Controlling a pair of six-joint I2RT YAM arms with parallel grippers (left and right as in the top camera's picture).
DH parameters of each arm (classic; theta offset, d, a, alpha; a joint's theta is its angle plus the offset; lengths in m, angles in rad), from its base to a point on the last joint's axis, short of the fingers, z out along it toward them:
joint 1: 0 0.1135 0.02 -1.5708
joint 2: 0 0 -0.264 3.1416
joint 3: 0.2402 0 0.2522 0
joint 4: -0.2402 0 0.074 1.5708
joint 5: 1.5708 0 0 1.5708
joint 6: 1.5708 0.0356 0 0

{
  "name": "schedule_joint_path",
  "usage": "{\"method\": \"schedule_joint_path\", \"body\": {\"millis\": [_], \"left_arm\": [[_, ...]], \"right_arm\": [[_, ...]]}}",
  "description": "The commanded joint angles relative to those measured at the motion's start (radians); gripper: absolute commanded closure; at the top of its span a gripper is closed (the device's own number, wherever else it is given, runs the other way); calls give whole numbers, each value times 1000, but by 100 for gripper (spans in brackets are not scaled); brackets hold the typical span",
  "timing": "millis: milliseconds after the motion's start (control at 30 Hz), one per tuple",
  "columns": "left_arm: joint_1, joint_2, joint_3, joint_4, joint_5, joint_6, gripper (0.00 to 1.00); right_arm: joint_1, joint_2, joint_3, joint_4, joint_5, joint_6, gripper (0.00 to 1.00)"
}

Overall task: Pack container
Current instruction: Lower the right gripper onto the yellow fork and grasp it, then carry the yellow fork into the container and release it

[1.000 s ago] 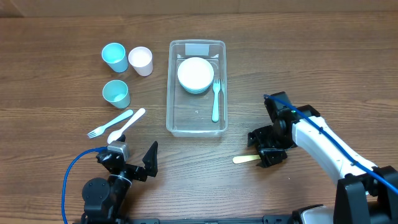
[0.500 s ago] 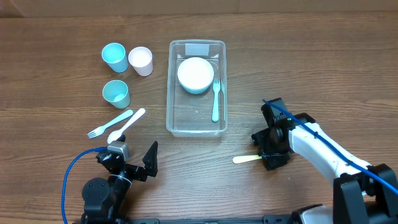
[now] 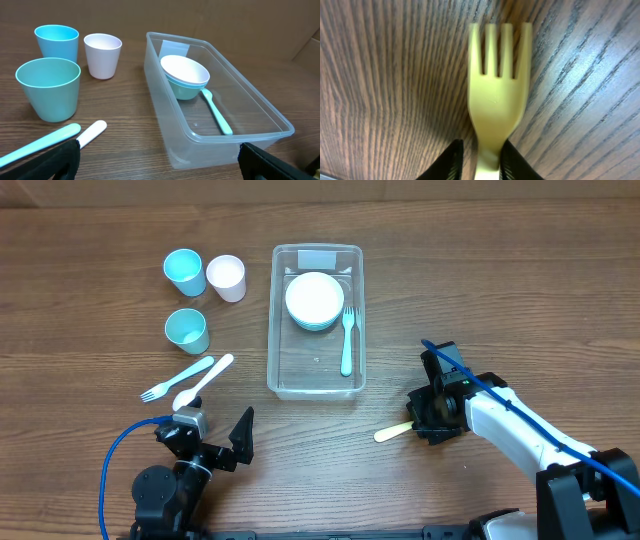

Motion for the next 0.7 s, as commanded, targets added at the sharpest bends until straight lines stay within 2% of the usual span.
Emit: {"method": "schedule_joint_path", "body": {"millis": [0,167,267,333,433,467,533,600,667], "left_arm": [[4,-6,-4,3,11,-14,0],[4,-6,-4,3,11,-14,0],[4,-6,-4,3,11,-14,0],[4,-6,-4,3,11,-14,0],[4,-6,-4,3,11,-14,0],[4,-6,-4,3,11,-14,0],[4,-6,-4,3,11,-14,0],[4,-6,-4,3,11,-14,0],[4,-6,-4,3,11,-14,0]], "right_arm": [[5,37,-32,20,53,-4,81],[2,37,-27,28,69,-4,96],[-26,37,7,10,68,-6,96],[-53,37,72,-19,69,-68,96],[-73,37,248,-146,135,-150,96],[-73,37,386,-242,214,-213,96],[-73,37,551,-340,298,-288,96],[-72,37,724,-396,346,-393,96],[-64,37,900,-404,347,-566,96]]}}
